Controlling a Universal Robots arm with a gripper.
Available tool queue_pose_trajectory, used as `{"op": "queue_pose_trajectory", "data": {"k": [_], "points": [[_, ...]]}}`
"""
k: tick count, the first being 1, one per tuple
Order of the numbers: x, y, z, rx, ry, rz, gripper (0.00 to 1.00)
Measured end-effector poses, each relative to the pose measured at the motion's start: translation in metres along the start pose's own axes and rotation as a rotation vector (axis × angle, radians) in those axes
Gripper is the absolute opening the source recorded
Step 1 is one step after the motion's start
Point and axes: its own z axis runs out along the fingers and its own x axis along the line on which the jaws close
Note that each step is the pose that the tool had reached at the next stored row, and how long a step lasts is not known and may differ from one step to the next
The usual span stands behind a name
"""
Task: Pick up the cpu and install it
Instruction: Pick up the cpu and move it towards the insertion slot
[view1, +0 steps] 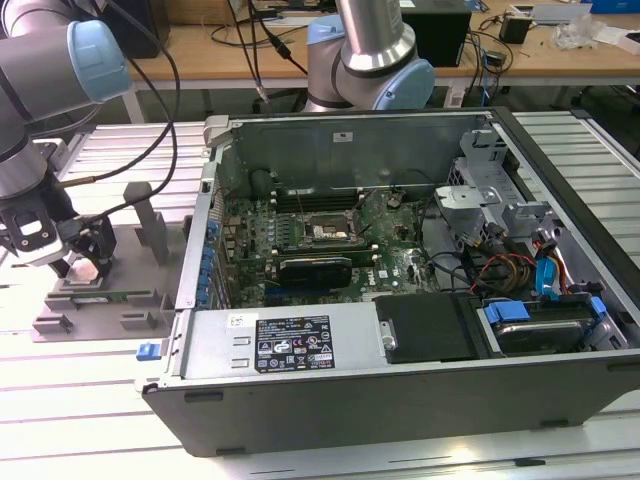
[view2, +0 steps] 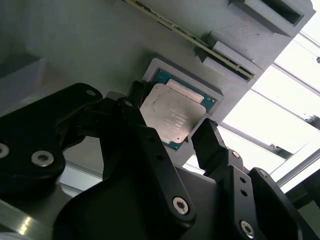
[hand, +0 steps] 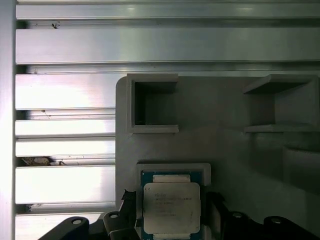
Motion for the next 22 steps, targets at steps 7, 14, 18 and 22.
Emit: {"op": "queue_pose_trajectory", "data": {"k": [7, 14, 18, 22], "points": [[0.0012, 0.0, 0.0, 0.0, 0.0, 0.0, 0.66], [0.0013, 0.0001, -0.0036, 0.0, 0.0, 0.0, 0.55], [0.0011, 0.0004, -0.0109, 0.0, -0.0001, 0.0, 0.55], [0.0007, 0.001, -0.0251, -0.0001, -0.0001, 0.0, 0.55]]}}
